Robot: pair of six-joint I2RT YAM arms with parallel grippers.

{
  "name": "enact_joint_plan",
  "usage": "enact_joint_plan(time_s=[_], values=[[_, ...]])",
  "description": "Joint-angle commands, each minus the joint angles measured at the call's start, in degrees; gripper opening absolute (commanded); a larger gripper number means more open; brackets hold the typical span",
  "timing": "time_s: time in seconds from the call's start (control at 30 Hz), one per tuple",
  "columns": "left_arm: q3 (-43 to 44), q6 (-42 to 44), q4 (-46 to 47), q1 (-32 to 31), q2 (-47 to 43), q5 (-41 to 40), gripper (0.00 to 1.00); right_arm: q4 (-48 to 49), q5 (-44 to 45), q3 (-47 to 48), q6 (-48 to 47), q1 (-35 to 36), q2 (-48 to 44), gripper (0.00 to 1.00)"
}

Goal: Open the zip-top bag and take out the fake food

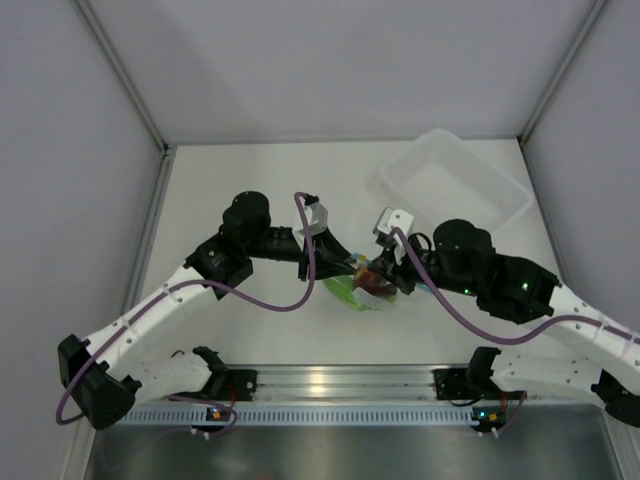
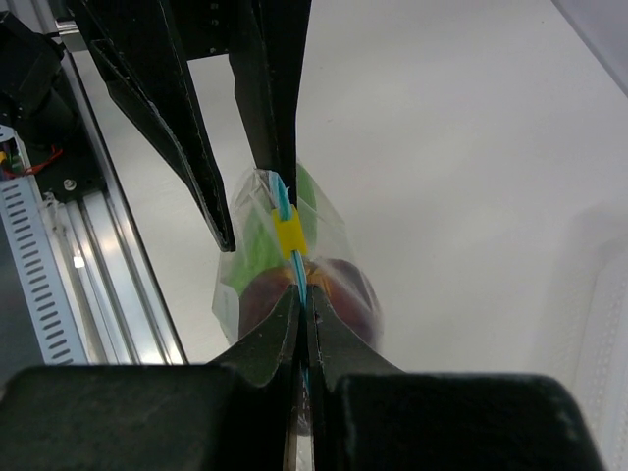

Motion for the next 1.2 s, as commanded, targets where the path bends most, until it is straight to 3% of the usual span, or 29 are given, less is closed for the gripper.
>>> enact_joint_plan(time_s=[0.0, 0.13, 0.33, 0.47, 0.57, 0.83, 1.17], values=[[2.3, 1.0, 0.8, -0.2, -0.2, 1.5, 0.30, 2.1, -0.7, 3.1, -0.1, 0.5, 0.5, 0.00], [2.3, 1.1, 0.8, -0.3, -0.3, 1.5, 0.27, 2.5, -1.2, 2.7, -0.1, 0.5, 0.9, 0.00], [1.9, 1.0, 0.7, -0.2, -0.1, 1.5, 0.15, 2.9, -1.2, 2.8, 0.0, 0.5, 0.8, 0.00], [1.9, 0.8, 0.8, -0.2, -0.2, 1.1, 0.00, 3.2, -1.2, 2.6, 0.1, 0.6, 0.7, 0.00], [2.0, 0.9, 0.7, -0.2, -0.2, 0.9, 0.00, 4.1, -1.6, 1.6, 0.2, 0.5, 0.3, 0.01], [1.6, 1.9, 0.8, -0.2, -0.1, 1.0, 0.00, 6.5, -6.9, 1.6, 0.9, 0.6, -1.2, 0.32], [1.9, 2.5, 0.8, -0.3, -0.2, 4.4, 0.00, 5.8, -9.4, 6.3, -0.1, 0.6, 2.3, 0.38]])
